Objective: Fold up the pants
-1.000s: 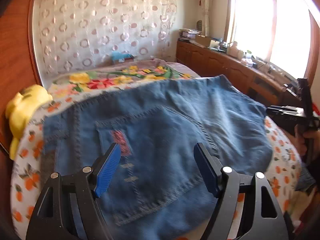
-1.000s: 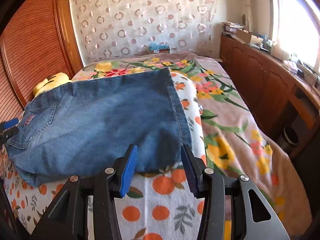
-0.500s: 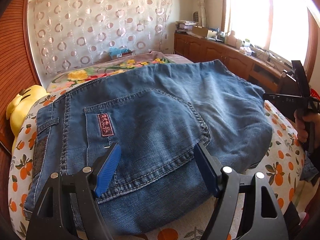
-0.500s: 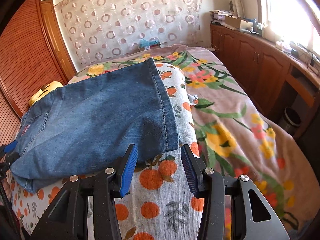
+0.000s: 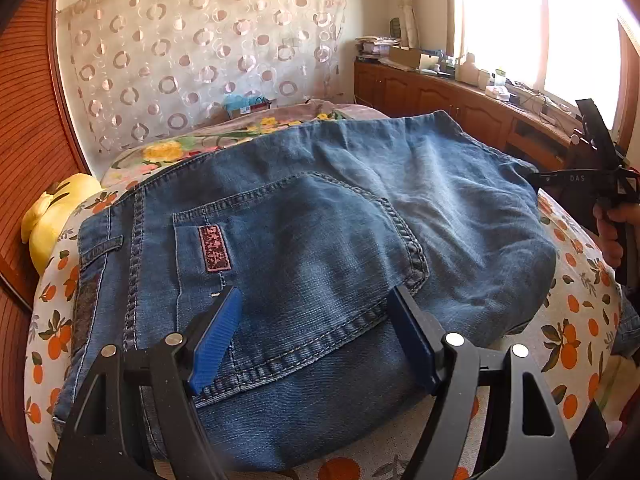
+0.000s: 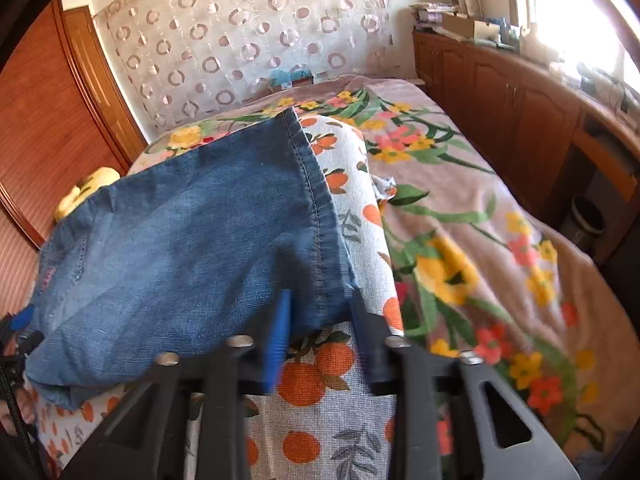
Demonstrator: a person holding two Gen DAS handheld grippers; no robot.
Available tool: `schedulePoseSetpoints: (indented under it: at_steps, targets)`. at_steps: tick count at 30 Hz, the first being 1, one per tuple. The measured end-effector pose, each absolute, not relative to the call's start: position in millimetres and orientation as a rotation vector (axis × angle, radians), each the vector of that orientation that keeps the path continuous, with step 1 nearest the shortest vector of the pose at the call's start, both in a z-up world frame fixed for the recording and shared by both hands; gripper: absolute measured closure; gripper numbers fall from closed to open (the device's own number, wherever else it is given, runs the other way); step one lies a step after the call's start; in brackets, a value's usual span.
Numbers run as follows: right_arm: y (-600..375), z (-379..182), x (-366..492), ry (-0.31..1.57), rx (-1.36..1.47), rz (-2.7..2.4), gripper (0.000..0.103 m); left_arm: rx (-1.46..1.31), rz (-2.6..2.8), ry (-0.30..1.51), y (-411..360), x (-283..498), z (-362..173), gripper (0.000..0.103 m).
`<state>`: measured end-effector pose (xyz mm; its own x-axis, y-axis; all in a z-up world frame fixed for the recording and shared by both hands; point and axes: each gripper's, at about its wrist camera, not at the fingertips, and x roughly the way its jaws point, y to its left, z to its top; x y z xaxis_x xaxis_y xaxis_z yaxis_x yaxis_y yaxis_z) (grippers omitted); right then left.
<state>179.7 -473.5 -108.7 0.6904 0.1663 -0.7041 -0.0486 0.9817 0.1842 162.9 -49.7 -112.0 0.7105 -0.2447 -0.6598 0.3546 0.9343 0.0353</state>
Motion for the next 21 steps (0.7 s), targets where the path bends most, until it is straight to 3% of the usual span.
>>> schedulePoseSetpoints:
  at_steps: [11, 21]
  targets:
    - [-442, -61, 168, 0.677, 0.120, 0.209, 0.086, 0.119, -0.297, 0.660, -24, 155, -96, 0.027]
    - [-320, -21, 165, 0.605, 0.084, 0.473, 0.086, 0.027, -0.177, 0.632, 57, 138, -71, 0.027]
